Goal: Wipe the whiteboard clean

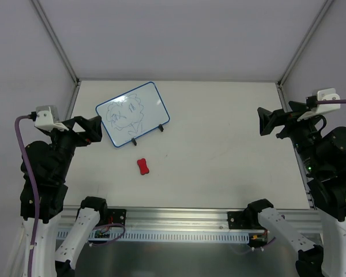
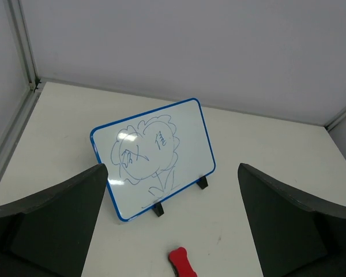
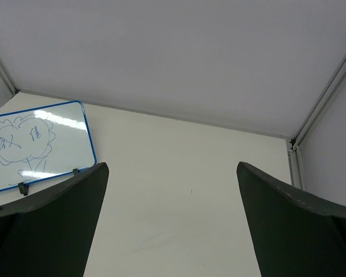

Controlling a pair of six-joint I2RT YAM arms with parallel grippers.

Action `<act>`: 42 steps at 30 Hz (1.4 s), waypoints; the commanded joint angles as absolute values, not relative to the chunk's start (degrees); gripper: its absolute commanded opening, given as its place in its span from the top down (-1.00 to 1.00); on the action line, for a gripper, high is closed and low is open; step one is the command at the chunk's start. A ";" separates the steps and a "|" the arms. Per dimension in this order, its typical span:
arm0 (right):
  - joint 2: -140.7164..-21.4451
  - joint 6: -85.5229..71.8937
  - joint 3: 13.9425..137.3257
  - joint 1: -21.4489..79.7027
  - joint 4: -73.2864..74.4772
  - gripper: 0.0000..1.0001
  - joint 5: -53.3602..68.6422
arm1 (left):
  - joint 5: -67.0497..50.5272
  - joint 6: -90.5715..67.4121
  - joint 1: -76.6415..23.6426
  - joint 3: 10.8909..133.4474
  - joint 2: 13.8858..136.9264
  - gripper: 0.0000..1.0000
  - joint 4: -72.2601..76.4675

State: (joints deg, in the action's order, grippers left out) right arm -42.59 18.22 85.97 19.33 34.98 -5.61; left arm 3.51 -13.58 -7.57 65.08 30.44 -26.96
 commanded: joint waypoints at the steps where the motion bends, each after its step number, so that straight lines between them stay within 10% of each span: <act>1: -42.63 16.70 85.34 19.60 33.40 -0.98 -3.87 | 2.72 -14.76 -8.17 64.69 30.94 -0.97 -27.33; 17: -52.97 2.29 64.71 20.82 32.35 -0.98 4.12 | 4.40 -22.75 -8.17 54.41 35.24 -0.97 -28.83; 22: -60.36 9.04 58.54 41.95 24.63 -0.98 -11.03 | 3.52 -23.64 -8.17 51.25 36.82 -0.97 -28.83; 42: -106.24 -4.03 80.49 67.50 8.70 -0.68 -18.72 | 7.29 -24.17 -8.09 41.66 29.44 -0.97 -29.53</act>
State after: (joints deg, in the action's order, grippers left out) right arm -103.90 0.64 76.62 67.66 13.69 -15.33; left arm 5.10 -23.40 -7.57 42.26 30.26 -29.95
